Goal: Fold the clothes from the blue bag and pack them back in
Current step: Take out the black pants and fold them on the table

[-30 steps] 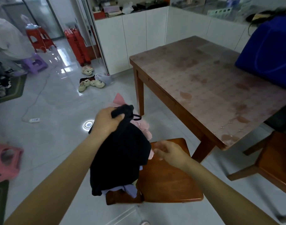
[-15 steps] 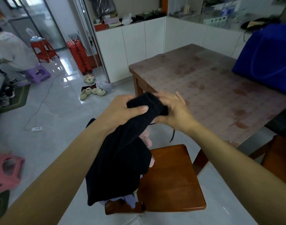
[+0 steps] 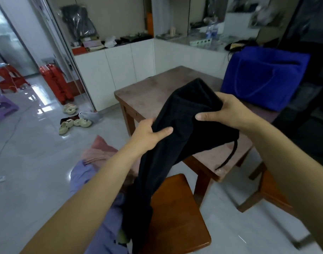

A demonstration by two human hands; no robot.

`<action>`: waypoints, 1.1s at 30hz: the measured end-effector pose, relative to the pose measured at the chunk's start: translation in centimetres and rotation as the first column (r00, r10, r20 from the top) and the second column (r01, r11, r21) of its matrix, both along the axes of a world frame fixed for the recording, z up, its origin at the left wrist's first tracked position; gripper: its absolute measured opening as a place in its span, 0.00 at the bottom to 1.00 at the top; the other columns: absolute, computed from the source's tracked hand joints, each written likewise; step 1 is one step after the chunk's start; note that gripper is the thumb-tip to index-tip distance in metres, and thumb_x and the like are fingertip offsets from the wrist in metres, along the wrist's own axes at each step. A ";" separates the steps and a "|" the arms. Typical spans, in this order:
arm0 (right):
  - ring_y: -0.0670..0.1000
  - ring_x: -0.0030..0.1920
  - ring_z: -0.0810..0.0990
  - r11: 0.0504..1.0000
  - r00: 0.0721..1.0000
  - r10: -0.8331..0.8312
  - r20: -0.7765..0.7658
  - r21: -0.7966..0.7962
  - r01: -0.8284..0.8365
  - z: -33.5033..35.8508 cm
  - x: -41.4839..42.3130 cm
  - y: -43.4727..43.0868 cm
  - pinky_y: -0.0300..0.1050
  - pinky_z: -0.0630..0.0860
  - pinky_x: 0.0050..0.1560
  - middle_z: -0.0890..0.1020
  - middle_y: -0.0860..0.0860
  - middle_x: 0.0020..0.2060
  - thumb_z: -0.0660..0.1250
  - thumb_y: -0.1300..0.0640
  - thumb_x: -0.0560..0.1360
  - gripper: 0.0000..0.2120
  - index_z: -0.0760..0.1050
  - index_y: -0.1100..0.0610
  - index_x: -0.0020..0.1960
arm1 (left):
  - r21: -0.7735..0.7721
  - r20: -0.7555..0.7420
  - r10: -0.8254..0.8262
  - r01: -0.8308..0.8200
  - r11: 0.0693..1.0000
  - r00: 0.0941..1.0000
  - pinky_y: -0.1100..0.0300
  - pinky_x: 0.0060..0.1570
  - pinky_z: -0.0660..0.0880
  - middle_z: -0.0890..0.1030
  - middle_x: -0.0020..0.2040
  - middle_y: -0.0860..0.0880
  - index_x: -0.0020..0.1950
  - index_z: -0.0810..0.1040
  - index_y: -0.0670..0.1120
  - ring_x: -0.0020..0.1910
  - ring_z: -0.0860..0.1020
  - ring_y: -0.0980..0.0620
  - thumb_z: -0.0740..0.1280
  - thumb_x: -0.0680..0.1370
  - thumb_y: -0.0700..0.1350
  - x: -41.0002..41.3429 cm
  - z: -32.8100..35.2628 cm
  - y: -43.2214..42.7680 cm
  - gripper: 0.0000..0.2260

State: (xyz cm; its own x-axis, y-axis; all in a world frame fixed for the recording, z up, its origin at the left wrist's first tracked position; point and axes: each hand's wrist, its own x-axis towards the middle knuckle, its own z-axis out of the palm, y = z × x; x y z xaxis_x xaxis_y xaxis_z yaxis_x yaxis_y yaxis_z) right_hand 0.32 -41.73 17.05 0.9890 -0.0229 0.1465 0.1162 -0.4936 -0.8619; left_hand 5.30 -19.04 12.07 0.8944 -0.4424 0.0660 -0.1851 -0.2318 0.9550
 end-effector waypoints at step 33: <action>0.54 0.59 0.72 0.576 0.832 0.114 0.543 -0.718 0.390 -3.2 -1.9 -19.1 0.55 0.60 0.66 0.76 0.53 0.58 0.64 0.50 0.72 0.13 0.80 0.53 0.52 | -0.371 -0.372 -0.205 0.057 0.927 0.905 0.56 0.40 0.79 0.84 0.44 0.44 0.53 0.80 0.44 0.43 0.83 0.47 0.66 0.77 0.52 2.5 2.8 -27.0 0.13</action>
